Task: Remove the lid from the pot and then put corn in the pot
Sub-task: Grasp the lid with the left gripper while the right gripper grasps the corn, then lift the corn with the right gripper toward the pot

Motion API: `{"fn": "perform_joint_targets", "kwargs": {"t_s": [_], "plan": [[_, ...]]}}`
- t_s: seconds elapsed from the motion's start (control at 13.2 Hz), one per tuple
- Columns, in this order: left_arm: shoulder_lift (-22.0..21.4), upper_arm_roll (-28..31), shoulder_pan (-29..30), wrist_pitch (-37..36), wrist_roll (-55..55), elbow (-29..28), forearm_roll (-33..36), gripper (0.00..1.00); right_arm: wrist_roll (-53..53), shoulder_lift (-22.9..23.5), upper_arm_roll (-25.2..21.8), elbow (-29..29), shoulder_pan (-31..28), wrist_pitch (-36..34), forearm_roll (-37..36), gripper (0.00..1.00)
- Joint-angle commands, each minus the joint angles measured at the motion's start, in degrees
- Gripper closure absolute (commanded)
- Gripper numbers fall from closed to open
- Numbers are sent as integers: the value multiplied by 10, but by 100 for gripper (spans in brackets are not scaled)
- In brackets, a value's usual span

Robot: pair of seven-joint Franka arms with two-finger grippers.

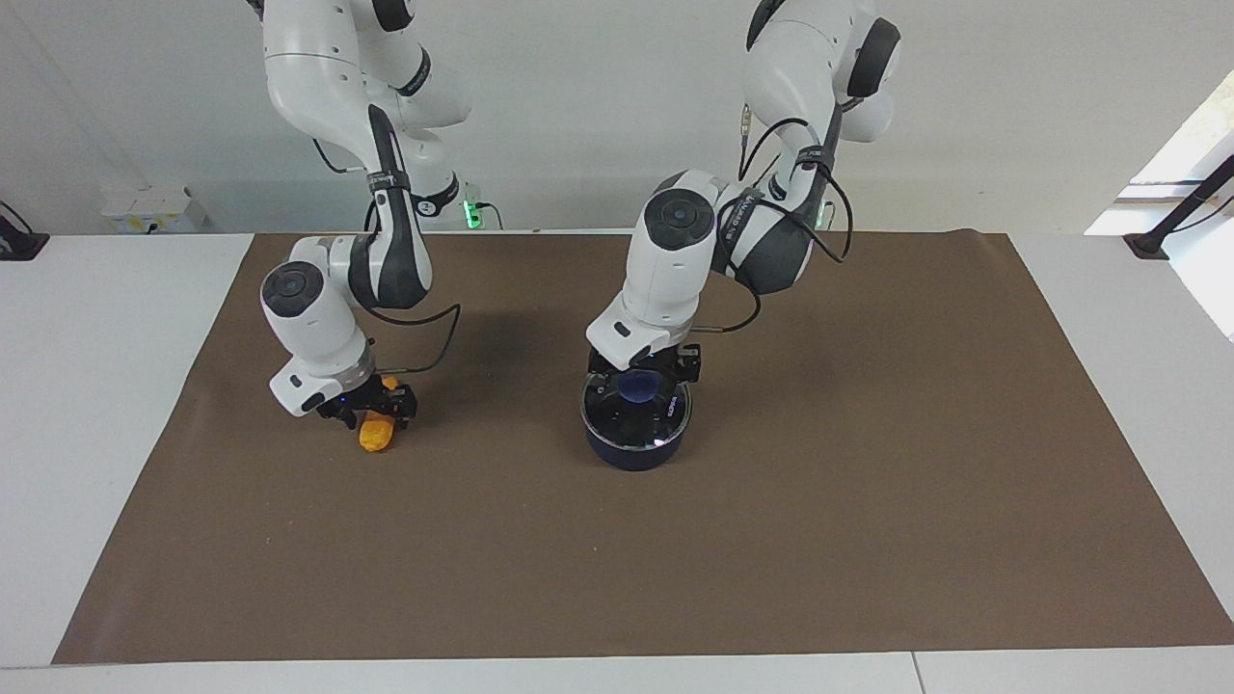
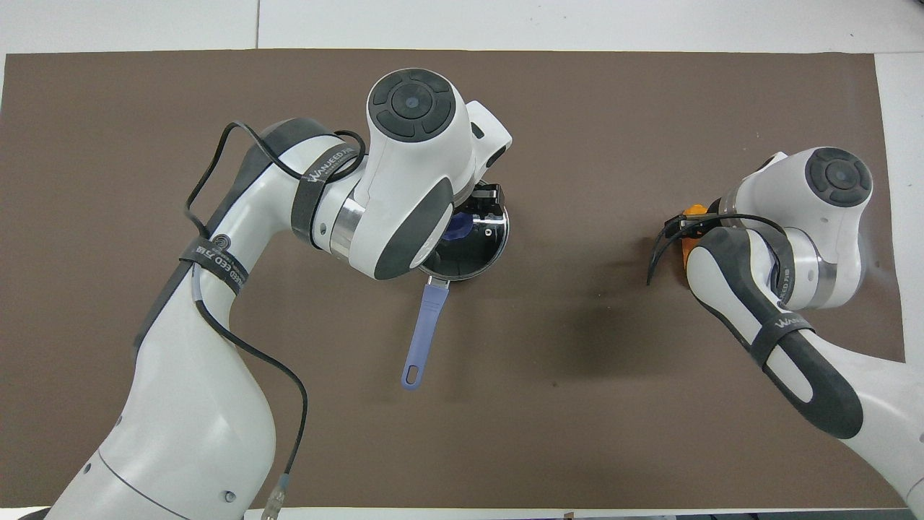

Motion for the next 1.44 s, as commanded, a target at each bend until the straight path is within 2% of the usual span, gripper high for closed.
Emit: {"fn": "perform_joint_targets", "kwargs": {"t_s": [0.0,0.08,0.23,0.38,0.45,0.53,0.76,0.98,1.21,1.36], "plan": [[-10,10,-9,35,-19,-32,12,0,-20,-3,3,-9,-5,6,9,16],[-11,10,-9,37,-20,-38,12,0,-20,-3,3,-10,-5,6,9,17],[-12,9,-9,45,-21,-41,11,0,-21,-2,3,-11,-5,6,9,31],[-15,9,-9,51,-28,-48,12,0,-21,1,3,-11,-5,7,9,34],[-17,10,-9,53,-28,-54,12,0,-25,2,3,-10,-4,6,9,39],[-19,10,-10,47,-29,-56,12,0,-25,2,3,-10,-3,6,9,48],[-21,10,-15,38,-40,-56,12,0,-26,2,3,-8,0,5,9,100],[-23,9,-14,32,-40,-56,12,0,-26,3,4,21,3,-31,7,100],[-23,9,-14,17,-40,-56,12,0,-22,2,12,91,19,-122,8,100],[-23,9,-14,17,-40,-56,11,1,-7,-8,12,162,37,-217,19,100]]}}
